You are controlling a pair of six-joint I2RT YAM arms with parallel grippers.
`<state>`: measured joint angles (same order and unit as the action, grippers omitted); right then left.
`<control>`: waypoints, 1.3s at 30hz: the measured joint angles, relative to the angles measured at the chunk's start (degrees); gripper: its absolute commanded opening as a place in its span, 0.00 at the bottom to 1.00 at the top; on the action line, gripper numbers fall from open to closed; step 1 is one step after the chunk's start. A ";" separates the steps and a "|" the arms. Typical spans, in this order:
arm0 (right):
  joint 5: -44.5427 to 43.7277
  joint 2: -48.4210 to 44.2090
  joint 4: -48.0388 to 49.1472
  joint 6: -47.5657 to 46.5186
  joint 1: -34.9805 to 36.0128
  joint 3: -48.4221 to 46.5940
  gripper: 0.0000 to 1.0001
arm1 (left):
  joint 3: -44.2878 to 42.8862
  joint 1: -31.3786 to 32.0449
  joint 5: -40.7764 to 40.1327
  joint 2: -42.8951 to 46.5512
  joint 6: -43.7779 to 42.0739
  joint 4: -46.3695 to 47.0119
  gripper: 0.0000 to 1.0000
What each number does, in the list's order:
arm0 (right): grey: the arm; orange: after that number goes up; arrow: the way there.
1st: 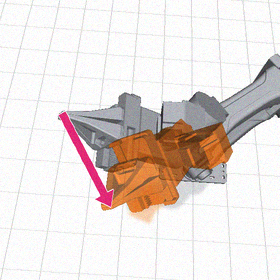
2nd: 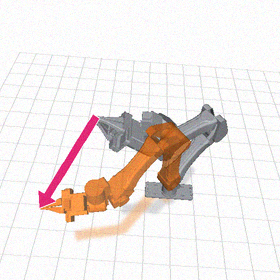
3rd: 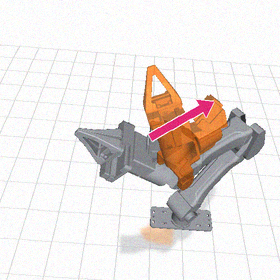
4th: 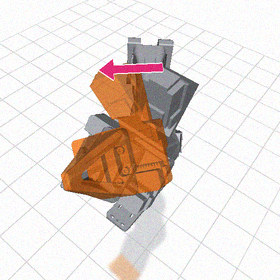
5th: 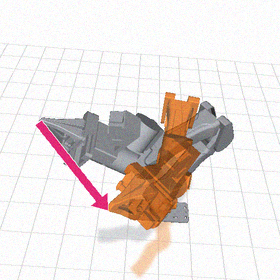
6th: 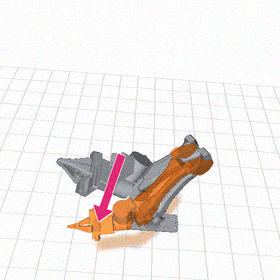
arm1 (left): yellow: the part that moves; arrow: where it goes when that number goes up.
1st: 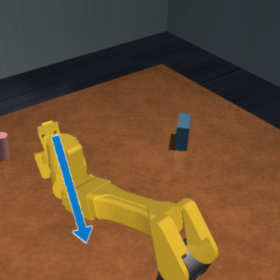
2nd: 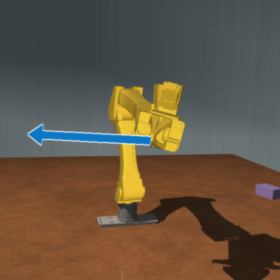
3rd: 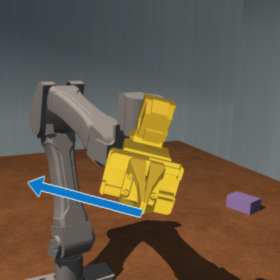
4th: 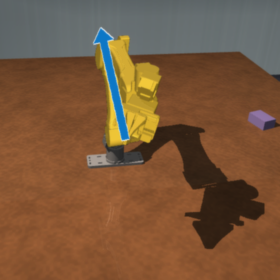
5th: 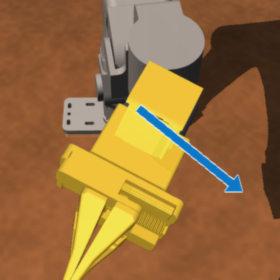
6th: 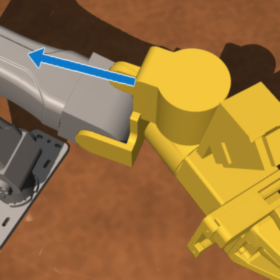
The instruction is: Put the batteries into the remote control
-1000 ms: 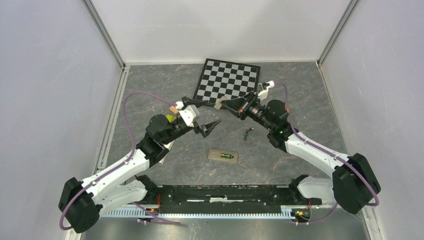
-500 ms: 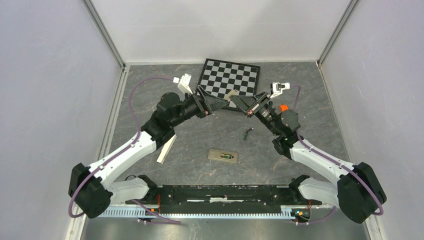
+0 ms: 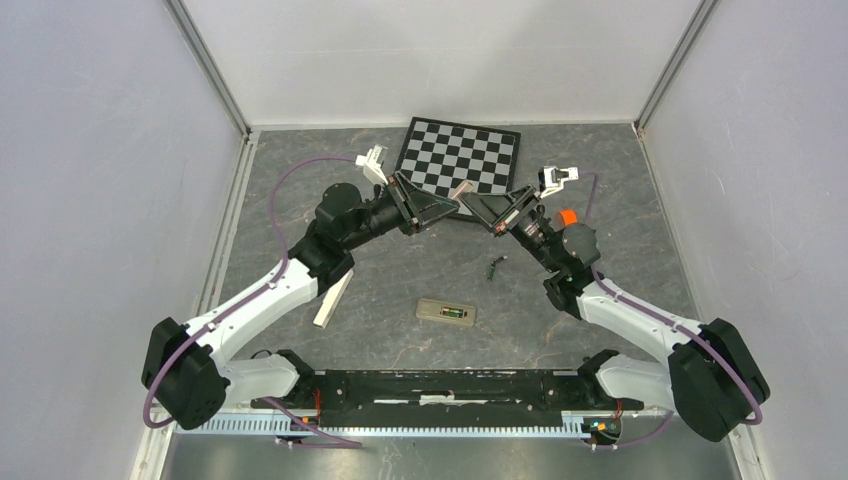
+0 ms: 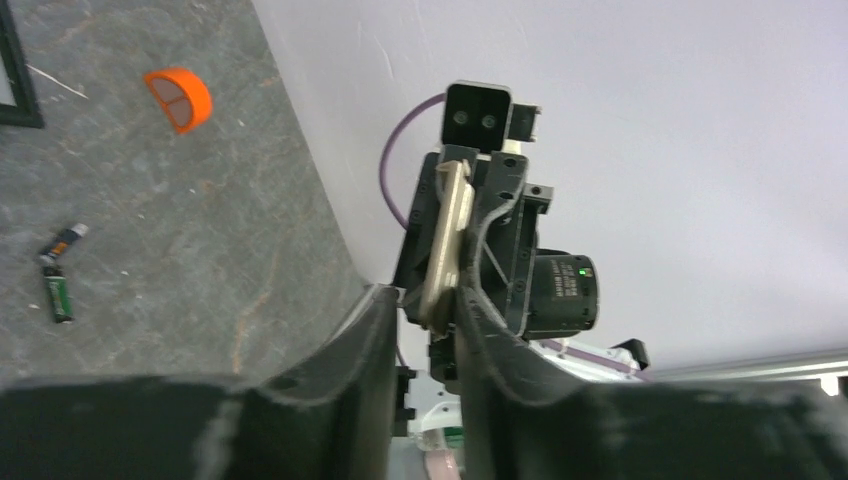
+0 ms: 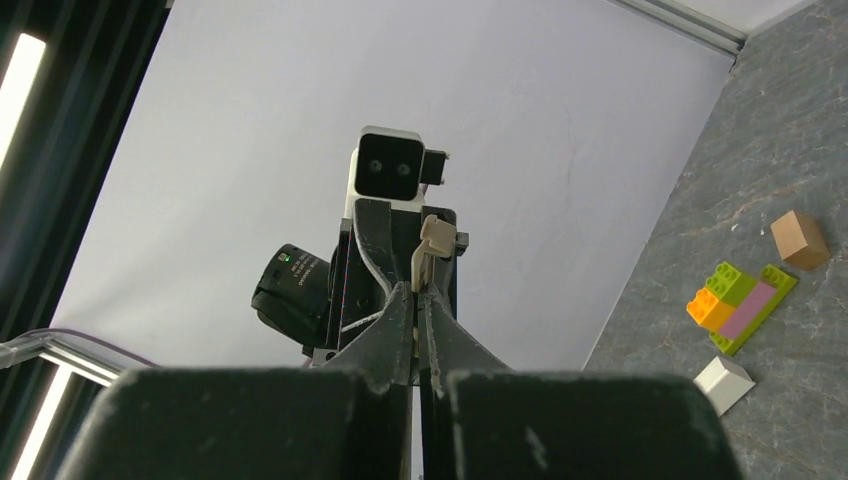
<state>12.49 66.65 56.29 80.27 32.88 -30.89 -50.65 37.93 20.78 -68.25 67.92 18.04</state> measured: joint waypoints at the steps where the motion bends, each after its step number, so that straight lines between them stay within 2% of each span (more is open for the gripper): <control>1: 0.09 0.09 0.07 0.02 0.00 0.07 0.00 | 0.00 -0.07 0.46 -0.02 0.37 0.22 0.09; 2: 0.17 0.17 0.22 0.22 0.00 0.13 0.00 | 0.00 -0.20 0.83 -0.02 0.81 0.50 0.04; 4: 0.46 0.28 0.22 0.39 0.00 0.15 0.00 | 0.00 -0.50 1.86 -0.04 1.49 1.01 0.02; 5: 0.57 0.33 0.24 0.44 0.00 0.15 0.04 | 0.00 -0.70 2.14 -0.04 1.55 1.16 0.02; 7: 0.98 0.39 0.22 0.24 -0.07 0.17 0.37 | 0.00 -1.09 2.78 -0.04 1.53 1.09 0.02; 9: 2.21 0.37 -0.07 -0.76 -0.57 0.31 0.63 | 0.00 -1.70 3.91 0.00 1.22 0.87 0.02; 12: 5.55 -0.61 -1.88 -4.83 -2.32 1.60 0.81 | -0.02 -3.63 7.45 0.52 -2.64 -2.54 0.02; 16: 11.47 -3.85 -7.89 -13.40 -4.55 2.32 0.85 | -0.15 -6.32 12.68 1.75 -11.30 -11.69 0.02; 22: 19.69 -10.69 -27.28 -33.88 -4.81 -0.46 0.84 | -0.17 -7.87 22.73 2.29 -23.08 -22.91 0.02; 24: 21.66 -11.52 -33.16 -39.43 -4.81 -2.12 0.78 | -0.17 -7.87 26.27 2.29 -25.62 -24.13 0.02; 27: 23.26 -11.63 -37.29 -43.54 -4.83 -3.04 0.58 | -0.17 -7.87 30.58 2.27 -28.55 -25.40 0.02; 29: 25.20 -11.19 -40.15 -45.68 -4.83 -3.04 0.50 | -0.17 -7.85 32.52 2.14 -29.92 -25.77 0.02; 31: 26.88 -10.29 -41.00 -45.99 -4.83 -3.04 0.51 | -0.15 -7.85 33.90 1.88 -30.77 -25.77 0.02; 35: 29.92 -9.42 -39.15 -44.57 -4.83 -2.08 0.65 | 0.26 -7.87 35.41 1.05 -31.54 -25.73 0.02; 39: 32.52 -9.29 -34.93 -42.23 -4.83 -0.35 0.68 | 0.72 -7.87 36.11 0.15 -31.87 -25.75 0.02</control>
<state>45.01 57.36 21.37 38.04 28.05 -31.24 -49.93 30.06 56.88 -68.10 36.05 -7.70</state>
